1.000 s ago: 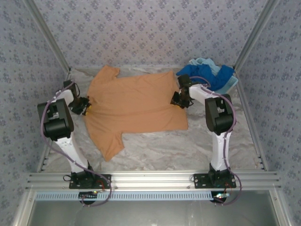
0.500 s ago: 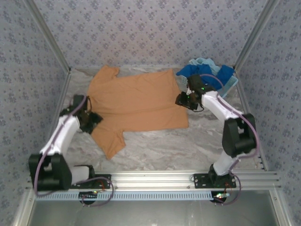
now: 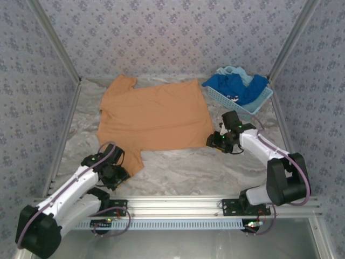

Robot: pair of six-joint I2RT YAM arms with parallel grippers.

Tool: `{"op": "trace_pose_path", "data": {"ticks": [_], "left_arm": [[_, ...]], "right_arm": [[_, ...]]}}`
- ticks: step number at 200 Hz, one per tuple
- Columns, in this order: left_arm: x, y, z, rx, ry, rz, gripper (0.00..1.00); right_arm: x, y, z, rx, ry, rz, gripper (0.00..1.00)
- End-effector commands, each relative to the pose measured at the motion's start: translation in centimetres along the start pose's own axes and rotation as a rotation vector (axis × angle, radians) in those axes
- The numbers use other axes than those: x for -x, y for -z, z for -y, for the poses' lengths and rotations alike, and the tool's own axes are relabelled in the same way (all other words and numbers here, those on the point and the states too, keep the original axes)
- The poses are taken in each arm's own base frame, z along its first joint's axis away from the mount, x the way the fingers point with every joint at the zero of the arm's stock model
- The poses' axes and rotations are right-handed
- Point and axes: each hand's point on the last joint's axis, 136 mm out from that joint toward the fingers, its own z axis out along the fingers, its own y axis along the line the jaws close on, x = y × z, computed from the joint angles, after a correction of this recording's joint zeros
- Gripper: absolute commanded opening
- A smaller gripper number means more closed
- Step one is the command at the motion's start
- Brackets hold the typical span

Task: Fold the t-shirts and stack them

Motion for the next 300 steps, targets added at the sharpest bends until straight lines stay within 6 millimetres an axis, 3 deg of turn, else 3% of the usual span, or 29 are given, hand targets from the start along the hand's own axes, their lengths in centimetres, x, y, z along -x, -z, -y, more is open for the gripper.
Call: {"op": "trace_pose_path", "data": {"ticks": [1, 41, 75, 122, 159, 193, 223, 247, 266, 300], "left_arm": [[1.3, -0.6, 0.3, -0.012, 0.020, 0.070, 0.38], [2.2, -1.1, 0.5, 0.007, 0.028, 0.106, 0.18], [2.7, 0.4, 1.4, -0.061, 0.046, 0.148, 0.00], [1.6, 1.8, 2.3, -0.129, 0.087, 0.103, 0.00], [1.3, 2.8, 1.7, -0.124, 0.090, 0.108, 0.00], [1.0, 3.0, 1.1, -0.132, 0.105, 0.107, 0.00], [0.8, 2.9, 1.0, -0.135, 0.107, 0.102, 0.00], [0.7, 2.8, 0.8, -0.135, 0.119, 0.099, 0.00], [0.5, 3.1, 0.3, -0.128, 0.139, 0.100, 0.00], [-0.2, 3.9, -0.6, -0.153, 0.192, 0.104, 0.00]], "right_arm": [[0.0, -0.1, -0.3, 0.036, -0.015, -0.002, 0.49], [0.2, -0.9, 1.2, -0.008, -0.039, 0.001, 0.48], [1.4, -1.5, 1.7, -0.047, -0.032, 0.021, 0.49], [2.7, -3.5, 2.9, -0.119, -0.037, 0.004, 0.42], [3.7, -4.1, 3.0, -0.142, -0.042, 0.012, 0.33], [4.0, -4.5, 3.2, -0.157, -0.048, 0.015, 0.30], [3.6, -4.8, 3.7, -0.177, -0.062, -0.004, 0.27], [3.5, -4.7, 4.1, -0.200, -0.066, -0.003, 0.08], [3.0, -4.1, 4.0, -0.209, -0.063, 0.000, 0.01], [0.5, -2.4, 4.3, -0.243, -0.052, -0.017, 0.00]]}}
